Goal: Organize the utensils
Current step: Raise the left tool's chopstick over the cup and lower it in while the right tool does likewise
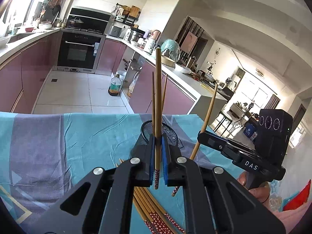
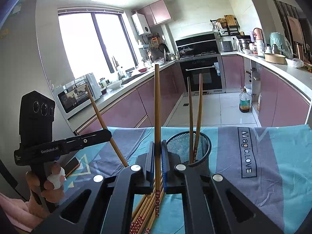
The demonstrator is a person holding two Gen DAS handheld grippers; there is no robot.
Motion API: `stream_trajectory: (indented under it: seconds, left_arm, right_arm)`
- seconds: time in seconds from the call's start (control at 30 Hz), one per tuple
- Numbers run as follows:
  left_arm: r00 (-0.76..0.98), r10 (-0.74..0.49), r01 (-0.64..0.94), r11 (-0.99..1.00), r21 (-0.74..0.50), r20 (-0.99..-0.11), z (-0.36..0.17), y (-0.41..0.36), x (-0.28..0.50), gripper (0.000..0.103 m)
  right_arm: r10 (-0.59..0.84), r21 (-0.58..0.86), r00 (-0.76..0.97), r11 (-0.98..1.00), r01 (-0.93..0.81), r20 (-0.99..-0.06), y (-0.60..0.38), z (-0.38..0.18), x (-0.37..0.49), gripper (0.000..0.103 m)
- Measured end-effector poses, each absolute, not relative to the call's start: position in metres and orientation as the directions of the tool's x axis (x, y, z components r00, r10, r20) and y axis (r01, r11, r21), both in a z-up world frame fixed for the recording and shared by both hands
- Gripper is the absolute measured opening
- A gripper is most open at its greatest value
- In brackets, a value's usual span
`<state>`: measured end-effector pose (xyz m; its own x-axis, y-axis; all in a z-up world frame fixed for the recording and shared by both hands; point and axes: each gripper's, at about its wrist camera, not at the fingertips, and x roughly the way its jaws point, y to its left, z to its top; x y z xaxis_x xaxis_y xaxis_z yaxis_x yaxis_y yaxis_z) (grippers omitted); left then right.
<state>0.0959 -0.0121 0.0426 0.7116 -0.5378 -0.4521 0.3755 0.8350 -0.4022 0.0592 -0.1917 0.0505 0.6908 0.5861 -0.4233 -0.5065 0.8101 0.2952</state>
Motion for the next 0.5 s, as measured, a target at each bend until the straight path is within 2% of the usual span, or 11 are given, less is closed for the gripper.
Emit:
stream_trajectory:
  seconds: [0.5]
  left_arm:
    - [0.765,-0.531,0.410,0.838,-0.360,-0.364,0.095,-0.027,0.124,0.007]
  right_arm:
    - [0.549,0.239,0.769,0.836,-0.494,-0.328,-0.201,0.097,0.086,0.005]
